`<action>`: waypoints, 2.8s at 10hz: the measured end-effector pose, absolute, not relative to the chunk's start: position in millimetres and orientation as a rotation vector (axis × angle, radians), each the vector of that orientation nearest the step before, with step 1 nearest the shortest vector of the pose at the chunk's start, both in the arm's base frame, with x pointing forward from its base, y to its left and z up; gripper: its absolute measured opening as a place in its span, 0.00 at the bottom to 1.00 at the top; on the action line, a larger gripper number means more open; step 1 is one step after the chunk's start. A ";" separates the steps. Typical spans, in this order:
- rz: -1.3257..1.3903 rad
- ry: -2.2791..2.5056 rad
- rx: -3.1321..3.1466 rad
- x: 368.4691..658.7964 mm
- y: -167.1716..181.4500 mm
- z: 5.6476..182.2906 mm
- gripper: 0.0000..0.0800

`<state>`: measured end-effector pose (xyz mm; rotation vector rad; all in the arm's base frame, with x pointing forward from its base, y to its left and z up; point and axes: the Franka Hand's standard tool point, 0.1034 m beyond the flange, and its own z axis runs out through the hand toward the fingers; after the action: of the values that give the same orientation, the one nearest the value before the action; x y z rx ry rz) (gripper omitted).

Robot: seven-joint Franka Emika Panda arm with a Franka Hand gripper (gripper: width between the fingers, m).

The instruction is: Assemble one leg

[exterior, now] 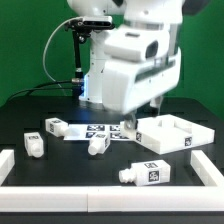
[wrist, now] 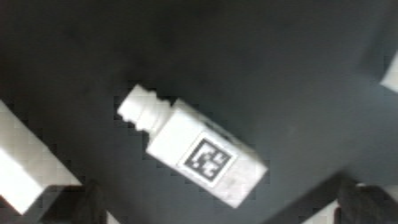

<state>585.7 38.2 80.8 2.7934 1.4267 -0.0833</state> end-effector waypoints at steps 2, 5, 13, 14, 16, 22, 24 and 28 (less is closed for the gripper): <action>-0.032 1.482 2.801 587.8 29.9 76.3 0.81; -0.025 1.490 2.787 588.4 31.0 73.1 0.81; 0.034 1.667 2.663 598.1 43.7 10.1 0.68; 0.034 1.667 2.663 597.9 43.5 9.9 0.51; 0.033 1.666 2.663 597.8 43.3 9.8 0.33; -0.034 1.743 2.596 546.3 -84.1 21.5 0.33; -0.052 1.718 2.626 541.3 -103.6 9.9 0.33; -0.070 1.723 2.635 543.2 -103.3 8.3 0.33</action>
Offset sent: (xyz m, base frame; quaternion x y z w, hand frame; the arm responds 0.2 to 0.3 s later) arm 0.0000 0.0000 0.0000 0.0000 0.0000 0.0000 1.0000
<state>543.2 -103.3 8.3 2.6347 1.7234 -0.0699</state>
